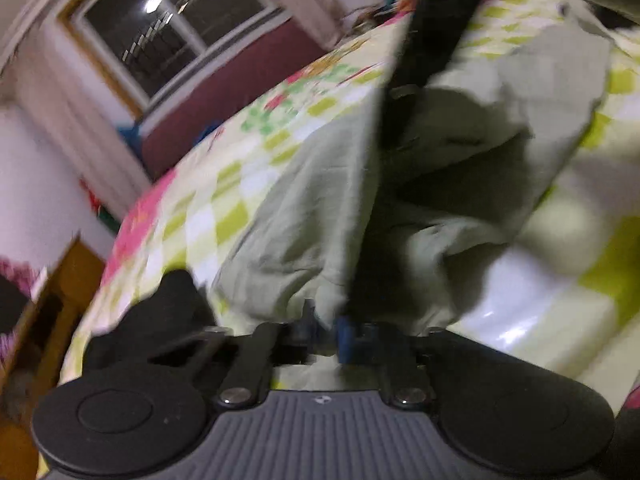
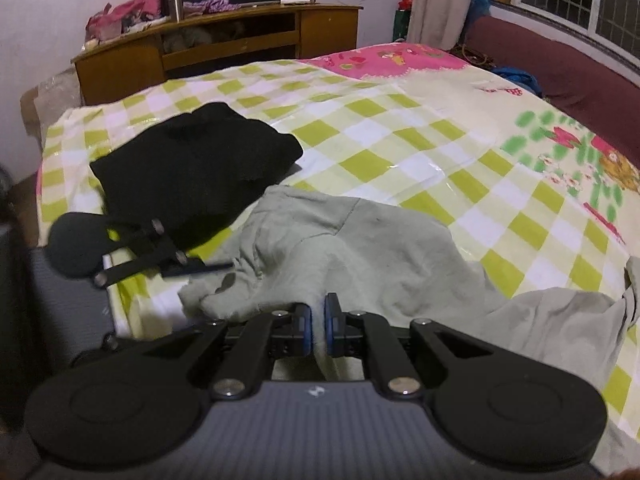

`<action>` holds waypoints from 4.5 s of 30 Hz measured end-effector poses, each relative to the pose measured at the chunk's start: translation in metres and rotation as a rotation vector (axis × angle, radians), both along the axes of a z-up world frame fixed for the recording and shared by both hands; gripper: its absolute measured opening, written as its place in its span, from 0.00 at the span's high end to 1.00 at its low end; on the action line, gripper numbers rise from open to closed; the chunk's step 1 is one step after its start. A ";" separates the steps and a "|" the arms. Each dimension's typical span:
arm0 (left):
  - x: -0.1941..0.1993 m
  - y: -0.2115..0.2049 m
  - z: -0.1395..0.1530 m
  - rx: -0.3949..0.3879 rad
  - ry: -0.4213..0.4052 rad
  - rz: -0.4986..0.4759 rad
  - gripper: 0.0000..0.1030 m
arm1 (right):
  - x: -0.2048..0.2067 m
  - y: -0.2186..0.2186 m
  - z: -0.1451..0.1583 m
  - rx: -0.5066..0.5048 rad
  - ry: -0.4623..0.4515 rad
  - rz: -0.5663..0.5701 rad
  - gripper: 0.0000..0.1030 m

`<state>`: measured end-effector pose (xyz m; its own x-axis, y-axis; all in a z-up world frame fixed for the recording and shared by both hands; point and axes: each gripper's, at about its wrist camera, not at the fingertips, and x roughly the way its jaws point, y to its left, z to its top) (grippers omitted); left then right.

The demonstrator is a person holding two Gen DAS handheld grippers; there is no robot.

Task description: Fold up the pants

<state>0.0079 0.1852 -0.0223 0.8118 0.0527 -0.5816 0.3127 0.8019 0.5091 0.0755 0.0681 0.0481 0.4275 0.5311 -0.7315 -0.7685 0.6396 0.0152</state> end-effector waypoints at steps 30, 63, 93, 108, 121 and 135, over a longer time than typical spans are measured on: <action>0.006 -0.029 0.065 -0.086 -0.097 0.108 0.47 | 0.214 -0.236 -0.049 0.166 0.080 -0.934 0.59; 0.084 -0.194 -0.001 -0.230 0.107 -0.159 0.43 | 0.159 -0.415 -0.053 0.458 0.101 -1.207 0.49; 0.063 -0.198 0.010 -0.219 0.098 -0.163 0.38 | 0.055 -0.476 0.002 0.543 0.059 -1.293 0.98; 0.037 -0.236 0.003 -0.112 0.134 -0.236 0.37 | 0.005 -0.507 -0.057 0.629 0.166 -1.337 0.76; 0.042 -0.292 0.002 -0.075 0.162 -0.319 0.37 | 0.022 -0.594 -0.080 0.715 0.177 -1.591 0.83; 0.033 -0.301 0.008 -0.115 0.145 -0.355 0.37 | -0.017 -0.527 -0.109 1.052 0.392 -1.467 0.72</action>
